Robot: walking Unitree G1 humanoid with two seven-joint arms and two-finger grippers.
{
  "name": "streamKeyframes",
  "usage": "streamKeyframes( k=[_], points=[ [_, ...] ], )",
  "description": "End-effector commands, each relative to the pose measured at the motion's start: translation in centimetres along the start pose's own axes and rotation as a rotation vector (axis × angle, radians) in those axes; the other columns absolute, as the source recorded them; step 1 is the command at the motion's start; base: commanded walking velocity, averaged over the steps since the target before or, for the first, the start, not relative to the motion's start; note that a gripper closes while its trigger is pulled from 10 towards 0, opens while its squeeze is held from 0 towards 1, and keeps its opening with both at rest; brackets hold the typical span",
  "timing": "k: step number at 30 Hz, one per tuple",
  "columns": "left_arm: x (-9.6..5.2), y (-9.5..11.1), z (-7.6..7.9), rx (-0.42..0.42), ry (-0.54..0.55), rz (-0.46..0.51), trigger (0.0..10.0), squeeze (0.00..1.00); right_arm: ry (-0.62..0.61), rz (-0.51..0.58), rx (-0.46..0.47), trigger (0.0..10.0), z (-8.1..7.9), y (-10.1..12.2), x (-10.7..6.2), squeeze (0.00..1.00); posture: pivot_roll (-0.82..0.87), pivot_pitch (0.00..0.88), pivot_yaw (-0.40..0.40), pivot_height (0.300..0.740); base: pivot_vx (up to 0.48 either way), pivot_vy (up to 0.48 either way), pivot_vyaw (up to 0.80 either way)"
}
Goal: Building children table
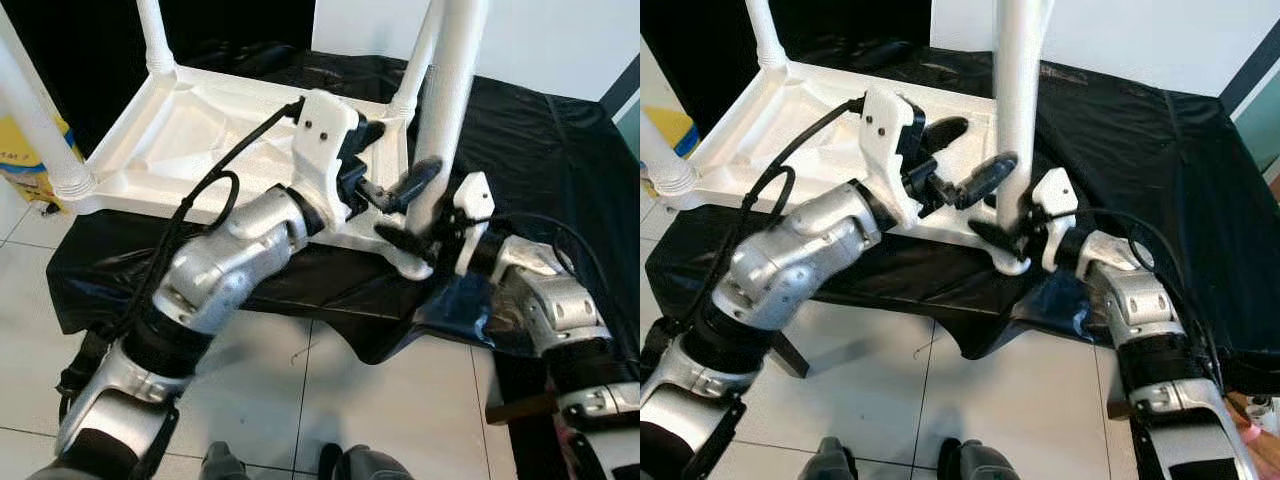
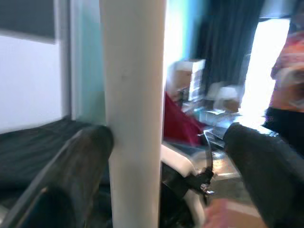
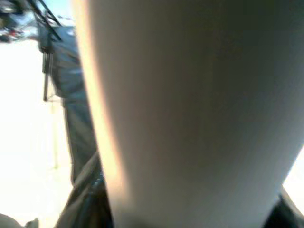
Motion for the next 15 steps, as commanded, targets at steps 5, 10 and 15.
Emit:
streamKeyframes(
  k=[5, 10, 15],
  points=[
    [1.2, 1.1, 3.2, -0.038, -0.289, 0.002, 10.0, 0.00, 0.136, -0.067, 0.028, 10.0, -1.7, -0.9, -0.3, 0.00, 0.04, 0.103, -0.125, 0.740, 0.000, 0.000, 0.00],
    [1.3, 0.9, 3.5, -0.036, -0.313, -0.022, 10.0, 0.00, 0.183, -0.076, 0.032, 10.0, -2.2, -0.8, -0.5, 0.00, 0.03, 0.109, -0.126, 0.740, 0.000, 0.000, 0.00],
    [1.4, 0.5, 2.8, -0.037, -0.292, -0.037, 10.0, 0.00, 0.201, -0.073, 0.042, 10.0, -2.4, -0.5, -0.6, 0.00, 0.03, 0.114, -0.127, 0.740, 0.000, 0.000, 0.00]
  ],
)
Point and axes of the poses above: a point about 5 cm out from each wrist's last joint towards the gripper, its own x axis pointing out of the wrist towards the gripper, its own y axis along the axis of the wrist's last joint, z = x × y, the point moved 3 cm from there along x, pointing out of the wrist towards the gripper, and after that the axes turned 12 degrees about -x, right-handed, at the moved point
